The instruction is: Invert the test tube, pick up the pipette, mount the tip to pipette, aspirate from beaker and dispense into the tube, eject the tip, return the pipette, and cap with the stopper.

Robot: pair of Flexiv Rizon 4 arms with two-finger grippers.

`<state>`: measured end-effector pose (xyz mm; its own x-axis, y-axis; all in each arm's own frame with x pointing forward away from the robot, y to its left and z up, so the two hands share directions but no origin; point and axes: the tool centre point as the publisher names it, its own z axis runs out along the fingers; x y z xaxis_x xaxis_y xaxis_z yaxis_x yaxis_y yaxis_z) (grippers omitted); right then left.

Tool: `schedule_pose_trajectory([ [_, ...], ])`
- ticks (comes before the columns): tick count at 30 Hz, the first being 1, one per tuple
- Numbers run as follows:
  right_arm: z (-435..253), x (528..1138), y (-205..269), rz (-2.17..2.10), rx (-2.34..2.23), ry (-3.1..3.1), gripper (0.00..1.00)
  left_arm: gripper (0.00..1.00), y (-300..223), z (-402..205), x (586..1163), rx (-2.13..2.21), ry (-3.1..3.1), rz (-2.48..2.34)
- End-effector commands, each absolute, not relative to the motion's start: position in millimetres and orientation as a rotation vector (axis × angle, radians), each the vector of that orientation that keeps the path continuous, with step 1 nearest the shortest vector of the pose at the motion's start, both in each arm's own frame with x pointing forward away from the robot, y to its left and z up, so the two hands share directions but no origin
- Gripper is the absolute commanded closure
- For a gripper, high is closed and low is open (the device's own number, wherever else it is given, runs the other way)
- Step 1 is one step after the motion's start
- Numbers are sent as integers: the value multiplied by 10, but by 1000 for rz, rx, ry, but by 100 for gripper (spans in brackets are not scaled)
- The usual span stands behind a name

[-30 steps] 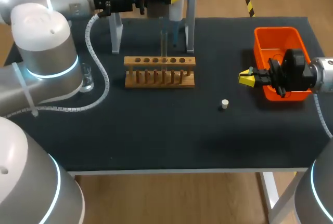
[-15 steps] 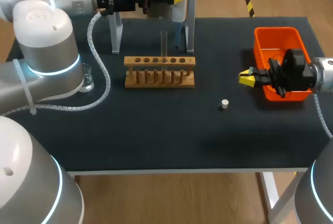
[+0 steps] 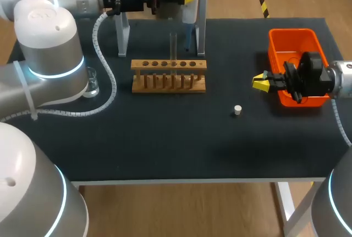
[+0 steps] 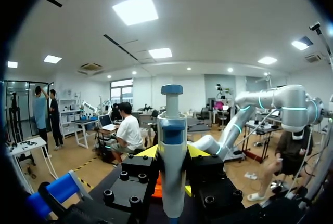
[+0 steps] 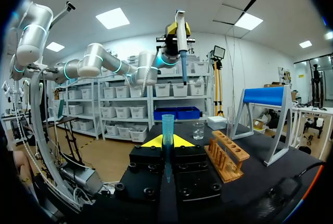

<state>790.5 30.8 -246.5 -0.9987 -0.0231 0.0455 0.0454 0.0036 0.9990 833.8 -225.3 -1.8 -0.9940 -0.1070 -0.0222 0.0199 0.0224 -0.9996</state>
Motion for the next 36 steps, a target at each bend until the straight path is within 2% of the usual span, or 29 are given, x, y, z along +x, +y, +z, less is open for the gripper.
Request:
schedule_pose_trajectory([
  [1, -2466, 7901, 300, -2183, -23, -2191, 100, 100, -2261, -6, 8351, -77, 2198, -2127],
  [36, -2466, 7901, 300, -2183, -23, -2191, 100, 100, -2261, -5, 8350, -82, 2202, -2121],
])
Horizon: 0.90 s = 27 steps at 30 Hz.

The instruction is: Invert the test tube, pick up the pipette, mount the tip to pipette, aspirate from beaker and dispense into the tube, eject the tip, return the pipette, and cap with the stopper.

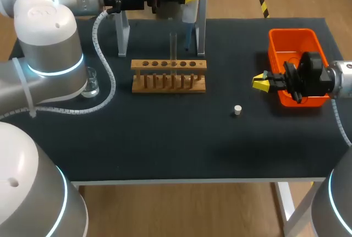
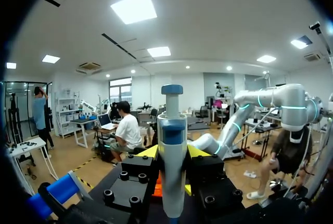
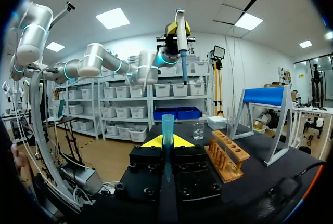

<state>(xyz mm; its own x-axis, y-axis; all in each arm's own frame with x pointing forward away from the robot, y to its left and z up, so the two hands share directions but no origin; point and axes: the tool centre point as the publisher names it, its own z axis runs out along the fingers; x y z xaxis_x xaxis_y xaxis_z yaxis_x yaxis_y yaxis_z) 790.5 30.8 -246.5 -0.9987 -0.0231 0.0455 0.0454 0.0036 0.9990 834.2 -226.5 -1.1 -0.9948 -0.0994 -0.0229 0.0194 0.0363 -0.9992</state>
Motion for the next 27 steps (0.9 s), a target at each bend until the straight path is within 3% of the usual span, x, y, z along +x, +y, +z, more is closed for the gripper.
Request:
schedule_pose_trajectory([
  [1, -2466, 7901, 300, -2183, -23, -2191, 100, 100, -2261, -5, 8350, -82, 2202, -2121],
  [7, -2466, 7901, 300, -2183, -23, -2191, 100, 100, -2261, -5, 8350, -82, 2202, -2121],
  [27, -2385, 8013, 1029, -2128, 23, -2182, 100, 100, -2261, -5, 8350, -82, 2202, -2121],
])
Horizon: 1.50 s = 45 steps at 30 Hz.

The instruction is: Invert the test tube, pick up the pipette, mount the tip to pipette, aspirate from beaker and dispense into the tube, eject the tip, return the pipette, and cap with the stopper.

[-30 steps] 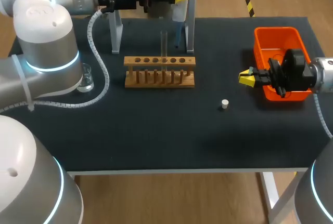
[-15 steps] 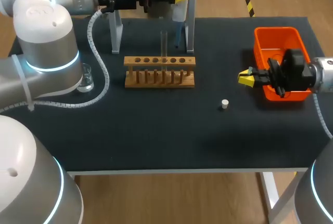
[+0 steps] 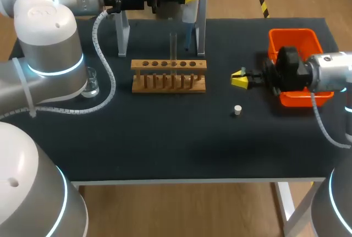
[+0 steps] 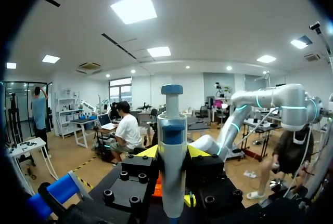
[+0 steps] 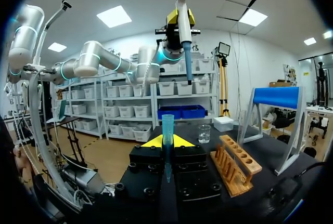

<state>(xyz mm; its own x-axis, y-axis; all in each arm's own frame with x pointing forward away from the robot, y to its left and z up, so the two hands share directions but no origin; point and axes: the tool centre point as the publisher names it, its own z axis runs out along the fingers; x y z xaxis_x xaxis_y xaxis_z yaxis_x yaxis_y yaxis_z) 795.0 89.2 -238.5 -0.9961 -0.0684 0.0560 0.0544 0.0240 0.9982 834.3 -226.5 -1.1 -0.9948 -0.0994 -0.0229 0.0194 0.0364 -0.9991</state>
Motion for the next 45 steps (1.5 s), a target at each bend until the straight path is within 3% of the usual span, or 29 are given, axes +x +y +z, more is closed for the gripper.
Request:
schedule_pose_trajectory([
  [1, -2379, 8017, 1061, -2127, 26, -2180, 100, 100, -2261, -5, 8350, -82, 2202, -2121],
  [45, -2305, 8234, 1919, -2142, 123, -2180, 100, 100, -2261, -5, 8350, -82, 2202, -2121],
])
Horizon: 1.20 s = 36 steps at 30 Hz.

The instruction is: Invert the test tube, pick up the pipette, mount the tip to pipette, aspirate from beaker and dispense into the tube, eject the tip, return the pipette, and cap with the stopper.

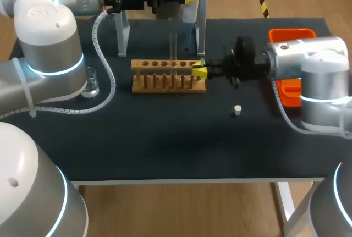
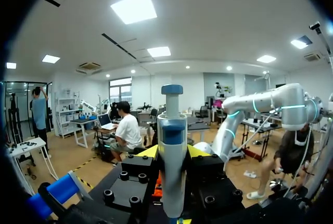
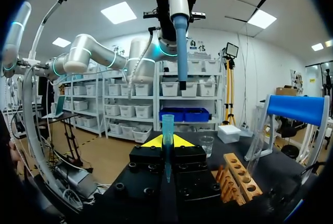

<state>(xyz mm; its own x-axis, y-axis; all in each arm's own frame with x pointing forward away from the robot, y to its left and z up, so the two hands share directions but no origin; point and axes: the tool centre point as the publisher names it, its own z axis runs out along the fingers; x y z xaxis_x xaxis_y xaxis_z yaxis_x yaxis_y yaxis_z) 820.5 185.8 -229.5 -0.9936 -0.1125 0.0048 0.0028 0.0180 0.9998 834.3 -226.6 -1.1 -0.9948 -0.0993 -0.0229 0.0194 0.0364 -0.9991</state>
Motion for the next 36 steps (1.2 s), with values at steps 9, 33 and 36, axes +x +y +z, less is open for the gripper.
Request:
schedule_pose_trajectory([
  [9, -2274, 8246, 2026, -2145, 158, -2186, 100, 100, -2261, -5, 8350, -82, 2202, -2121],
  [33, -2276, 8213, 2082, -2144, 172, -2198, 100, 100, -2237, 2, 8352, -121, 2199, -2196],
  [36, -2278, 8208, 2090, -2146, 173, -2197, 100, 100, -2234, 4, 8351, -115, 2189, -2202],
])
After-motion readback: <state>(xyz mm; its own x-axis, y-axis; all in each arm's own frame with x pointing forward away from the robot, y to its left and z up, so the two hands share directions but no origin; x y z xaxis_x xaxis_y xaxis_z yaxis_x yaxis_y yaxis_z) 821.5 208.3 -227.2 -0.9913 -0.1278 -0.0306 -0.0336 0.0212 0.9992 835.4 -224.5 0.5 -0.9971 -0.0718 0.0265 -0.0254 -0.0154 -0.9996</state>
